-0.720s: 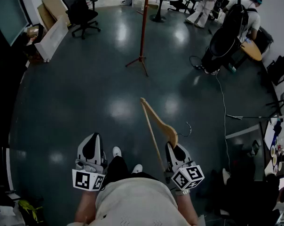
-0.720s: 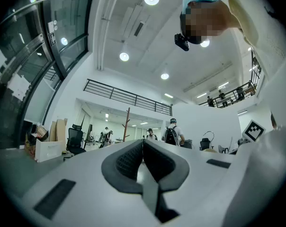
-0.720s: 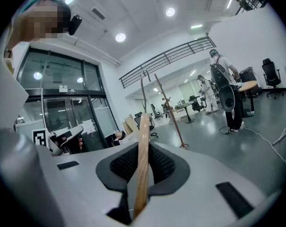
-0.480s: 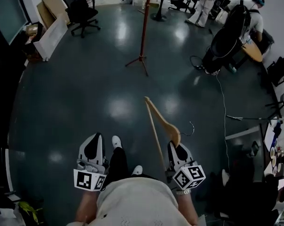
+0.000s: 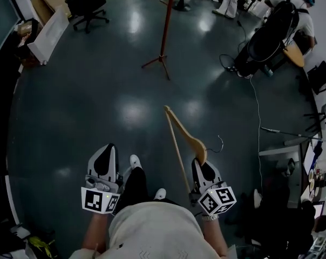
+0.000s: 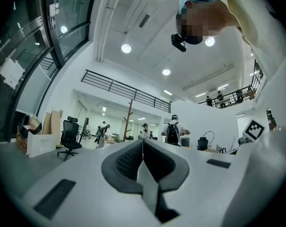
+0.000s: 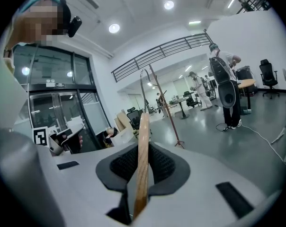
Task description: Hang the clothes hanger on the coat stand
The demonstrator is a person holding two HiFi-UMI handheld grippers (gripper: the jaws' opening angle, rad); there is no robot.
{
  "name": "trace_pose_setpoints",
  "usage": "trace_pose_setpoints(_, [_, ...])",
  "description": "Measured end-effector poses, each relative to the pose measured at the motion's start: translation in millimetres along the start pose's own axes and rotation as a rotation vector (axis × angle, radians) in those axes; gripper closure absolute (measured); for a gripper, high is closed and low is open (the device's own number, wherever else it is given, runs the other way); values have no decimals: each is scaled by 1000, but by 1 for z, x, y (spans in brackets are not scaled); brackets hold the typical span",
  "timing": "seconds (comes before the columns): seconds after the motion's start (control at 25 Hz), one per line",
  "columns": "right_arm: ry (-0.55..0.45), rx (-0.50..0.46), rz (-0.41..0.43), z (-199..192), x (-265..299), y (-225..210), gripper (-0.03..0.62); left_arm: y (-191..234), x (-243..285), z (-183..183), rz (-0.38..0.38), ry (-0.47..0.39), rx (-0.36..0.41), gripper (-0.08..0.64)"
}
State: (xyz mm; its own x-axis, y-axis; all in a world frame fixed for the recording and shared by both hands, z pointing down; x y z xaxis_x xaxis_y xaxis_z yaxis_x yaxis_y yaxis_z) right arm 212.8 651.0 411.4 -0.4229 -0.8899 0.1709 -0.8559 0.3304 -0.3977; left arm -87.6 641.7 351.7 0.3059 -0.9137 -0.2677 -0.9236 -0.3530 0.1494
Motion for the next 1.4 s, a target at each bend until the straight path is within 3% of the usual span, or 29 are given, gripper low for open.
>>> trace_pose_setpoints(0.24, [20,-23,-18,9,88,10,523,62,54,-15,0,11,-47,546])
trace_pose_setpoints(0.52, [-50,-42,-32,37,160,46,523,129,102,0,-105,8,-18,546])
trace_pose_setpoints(0.76, [-59,-54,-51,48,190,54,523,165,136,9,-67,-48,-70,546])
trace_pose_setpoints(0.96, [-70,-54,-58,51,214,47,523,172,147,-2,-59,-42,-84,546])
trace_pose_setpoints(1.4, [-37,-49,-6,74,332,4,523,210,224,-19,15,-31,-18,546])
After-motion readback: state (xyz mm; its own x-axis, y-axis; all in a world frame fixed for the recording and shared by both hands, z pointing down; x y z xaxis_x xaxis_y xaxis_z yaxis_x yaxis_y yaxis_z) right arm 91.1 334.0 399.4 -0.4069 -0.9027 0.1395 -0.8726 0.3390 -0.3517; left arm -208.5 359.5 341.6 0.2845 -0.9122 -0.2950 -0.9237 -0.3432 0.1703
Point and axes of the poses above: the fingertips, and each gripper's own axes: x forward along the fingers, y to its left, z out of its top, the point moved 4 cm from there along -x, backward along the fingers, and after that the axes turned 10 degrees about -y, right-handed, at the moved point
